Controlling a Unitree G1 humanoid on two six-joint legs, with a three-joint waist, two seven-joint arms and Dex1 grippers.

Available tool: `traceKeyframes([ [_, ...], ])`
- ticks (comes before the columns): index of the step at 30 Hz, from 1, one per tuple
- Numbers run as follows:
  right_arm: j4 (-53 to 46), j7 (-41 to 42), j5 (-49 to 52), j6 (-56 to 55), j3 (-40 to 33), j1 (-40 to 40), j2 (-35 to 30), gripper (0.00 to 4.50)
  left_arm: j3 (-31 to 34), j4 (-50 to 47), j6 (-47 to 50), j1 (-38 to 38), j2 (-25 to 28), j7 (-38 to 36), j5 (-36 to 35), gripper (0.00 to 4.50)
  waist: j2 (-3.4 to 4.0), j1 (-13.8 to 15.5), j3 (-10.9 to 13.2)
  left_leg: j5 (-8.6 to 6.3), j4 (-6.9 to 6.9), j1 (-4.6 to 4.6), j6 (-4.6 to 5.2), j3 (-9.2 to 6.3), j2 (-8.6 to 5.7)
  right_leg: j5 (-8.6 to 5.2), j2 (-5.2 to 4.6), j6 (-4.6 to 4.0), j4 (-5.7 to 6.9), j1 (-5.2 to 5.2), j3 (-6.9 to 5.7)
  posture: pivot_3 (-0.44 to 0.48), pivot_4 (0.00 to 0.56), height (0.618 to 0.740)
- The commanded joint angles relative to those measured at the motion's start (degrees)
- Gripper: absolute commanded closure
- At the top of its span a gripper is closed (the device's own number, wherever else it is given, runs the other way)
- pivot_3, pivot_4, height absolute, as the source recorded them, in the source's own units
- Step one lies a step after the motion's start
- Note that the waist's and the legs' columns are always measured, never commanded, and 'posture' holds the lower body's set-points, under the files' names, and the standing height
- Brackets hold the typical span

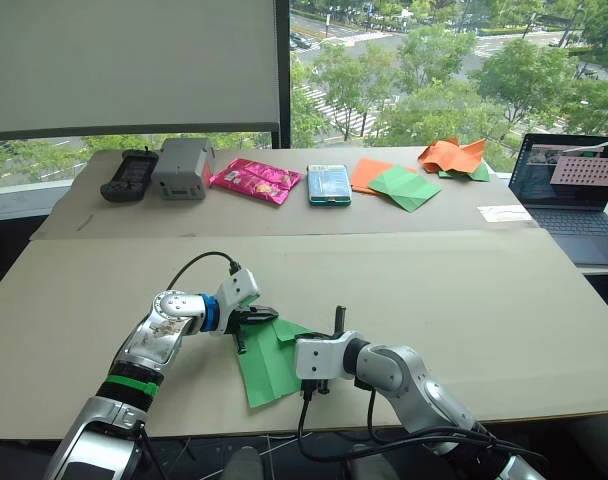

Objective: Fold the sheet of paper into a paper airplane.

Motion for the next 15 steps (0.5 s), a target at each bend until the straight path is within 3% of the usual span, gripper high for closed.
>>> traceKeyframes([
  [1, 0.4, 0.6, -0.6, 1.2, -0.2, 0.8, 0.2, 4.45, 2.7, -3.7, 1.8, -2.2, 0.3, -1.1, -3.3, 4.50, -0.03, 0.0, 0.0, 0.00, 0.00, 0.00, 0.00, 0.00, 0.00, 0.00, 0.00, 0.00, 0.04, -0.01, 0.00, 0.000, 0.150, 0.718],
  [15, -0.1, 0.7, -1.1, 2.1, -0.3, 1.2, 0.6, 4.45, -1.0, -1.8, -0.4, 1.4, 1.9, -0.8, 1.9, 4.50, -0.01, 0.0, 0.0, 0.00, 0.00, 0.06, -0.01, -0.01, 0.00, 0.00, -0.01, 0.00, 0.15, -0.04, 0.00, 0.000, 0.150, 0.718],
])
